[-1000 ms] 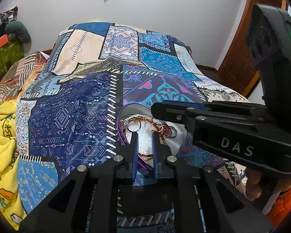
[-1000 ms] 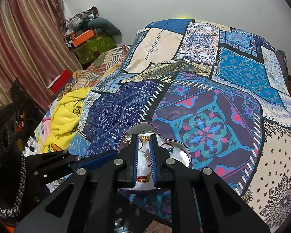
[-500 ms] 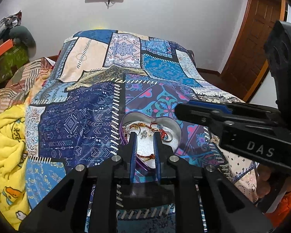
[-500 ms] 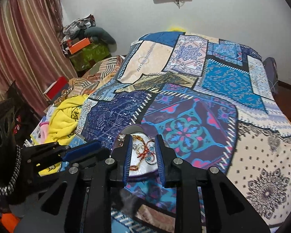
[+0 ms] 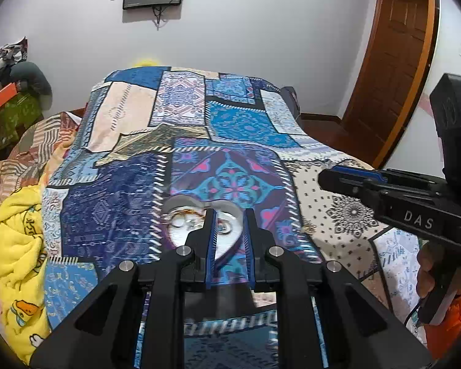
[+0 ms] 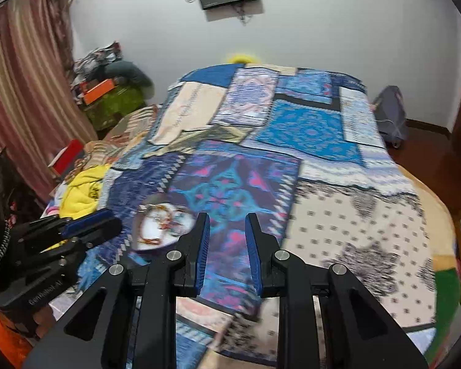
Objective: Organize jewelry
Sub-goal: 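Move the right tool to the last gold ring on the quilt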
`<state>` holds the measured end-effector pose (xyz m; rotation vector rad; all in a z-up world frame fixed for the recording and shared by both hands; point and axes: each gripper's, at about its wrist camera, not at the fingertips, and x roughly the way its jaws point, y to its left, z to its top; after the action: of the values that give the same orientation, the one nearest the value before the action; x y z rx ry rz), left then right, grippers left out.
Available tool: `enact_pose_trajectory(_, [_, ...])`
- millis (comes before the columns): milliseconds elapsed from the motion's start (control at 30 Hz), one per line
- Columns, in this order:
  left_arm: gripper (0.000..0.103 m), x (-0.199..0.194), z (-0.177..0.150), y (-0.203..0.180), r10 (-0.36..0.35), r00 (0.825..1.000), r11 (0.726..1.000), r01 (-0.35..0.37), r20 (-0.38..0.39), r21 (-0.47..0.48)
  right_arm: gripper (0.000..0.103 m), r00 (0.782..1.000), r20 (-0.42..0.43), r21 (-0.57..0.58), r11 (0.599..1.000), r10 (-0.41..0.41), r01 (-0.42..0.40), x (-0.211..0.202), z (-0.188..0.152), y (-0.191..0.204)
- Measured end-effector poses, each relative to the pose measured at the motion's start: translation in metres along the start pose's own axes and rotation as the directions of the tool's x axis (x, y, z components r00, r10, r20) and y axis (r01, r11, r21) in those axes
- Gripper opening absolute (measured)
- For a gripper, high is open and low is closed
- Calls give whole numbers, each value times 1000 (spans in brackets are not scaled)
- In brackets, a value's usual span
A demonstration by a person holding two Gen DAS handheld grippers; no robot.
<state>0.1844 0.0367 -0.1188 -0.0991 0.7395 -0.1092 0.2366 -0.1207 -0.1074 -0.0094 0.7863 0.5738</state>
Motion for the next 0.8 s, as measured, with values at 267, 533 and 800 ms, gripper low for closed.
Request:
enact_pose_trajectory(267, [20,22,-4,-24,-45,998,999,47,-54,27,21,996,-60,59,995,-71,75,-2,-21,-51])
enact_pose_trajectory(533, [24,65,-21,-47,-83,983,994,93,-163,52,22,983,-170,72,994,-66,79,21,-47,-74])
enact_pose_trajectory(800, [24,105,-38,-58,-90,962,990,115,-258,80,33,968,-251,72,997,13,5,60,-55,-64])
